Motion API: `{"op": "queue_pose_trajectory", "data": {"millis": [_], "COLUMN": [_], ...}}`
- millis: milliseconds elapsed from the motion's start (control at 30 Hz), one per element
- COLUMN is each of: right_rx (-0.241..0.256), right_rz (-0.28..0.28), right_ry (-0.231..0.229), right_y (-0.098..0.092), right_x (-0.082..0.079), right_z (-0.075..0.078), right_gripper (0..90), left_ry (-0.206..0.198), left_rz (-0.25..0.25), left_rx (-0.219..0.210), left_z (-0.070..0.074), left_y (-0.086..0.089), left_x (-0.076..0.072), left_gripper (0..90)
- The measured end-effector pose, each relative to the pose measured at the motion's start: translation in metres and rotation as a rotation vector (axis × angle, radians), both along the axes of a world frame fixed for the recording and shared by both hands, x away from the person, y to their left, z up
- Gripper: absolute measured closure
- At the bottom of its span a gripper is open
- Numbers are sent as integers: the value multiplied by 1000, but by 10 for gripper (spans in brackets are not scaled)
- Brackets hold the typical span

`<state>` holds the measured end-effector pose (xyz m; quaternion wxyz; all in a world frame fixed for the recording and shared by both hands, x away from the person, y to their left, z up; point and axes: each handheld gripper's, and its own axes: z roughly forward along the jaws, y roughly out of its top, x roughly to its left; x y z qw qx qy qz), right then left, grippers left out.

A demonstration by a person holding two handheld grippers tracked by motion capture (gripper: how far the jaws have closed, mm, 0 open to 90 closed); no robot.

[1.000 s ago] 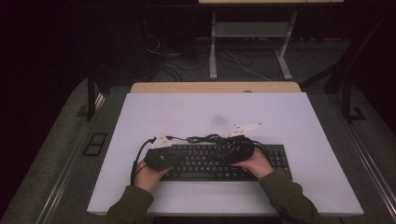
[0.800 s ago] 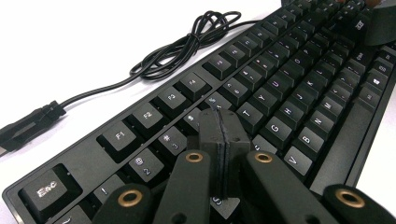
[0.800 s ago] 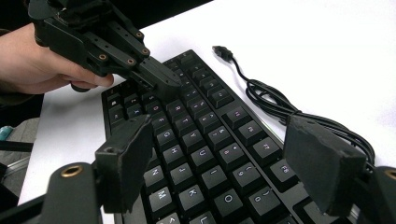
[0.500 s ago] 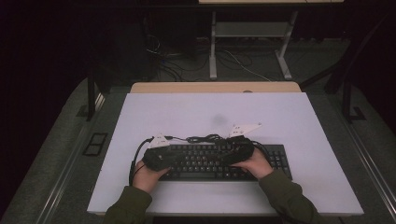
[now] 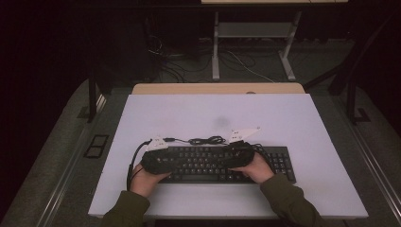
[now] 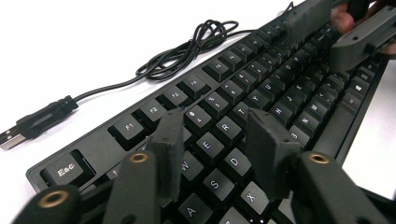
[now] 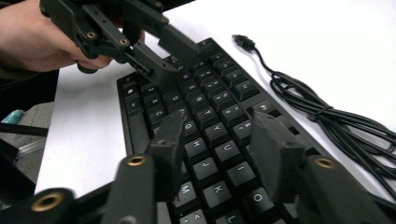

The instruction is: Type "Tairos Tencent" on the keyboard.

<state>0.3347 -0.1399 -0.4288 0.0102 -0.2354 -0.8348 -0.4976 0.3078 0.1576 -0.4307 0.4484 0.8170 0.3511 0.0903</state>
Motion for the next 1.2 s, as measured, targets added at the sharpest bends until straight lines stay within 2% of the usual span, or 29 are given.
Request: {"op": "queue_pose_trajectory", "data": {"millis": [267, 600, 767, 1200], "right_rx": [-10, -18, -45, -99], "right_rz": [23, 66, 84, 101], "right_ry": [3, 10, 16, 21], "right_y": [5, 12, 16, 25], "right_x": [-4, -9, -12, -15], "right_z": [0, -1, -3, -9], "right_gripper": [703, 884, 893, 892], "left_ry": [3, -9, -20, -15], "left_rz": [18, 24, 18, 12], "left_rx": [-3, -1, -5, -7], "left_z": [-1, -3, -3, -4], "left_y": [-1, -1, -2, -3], "left_x": [1, 0, 0, 0], "left_gripper": [369, 294, 271, 264]}}
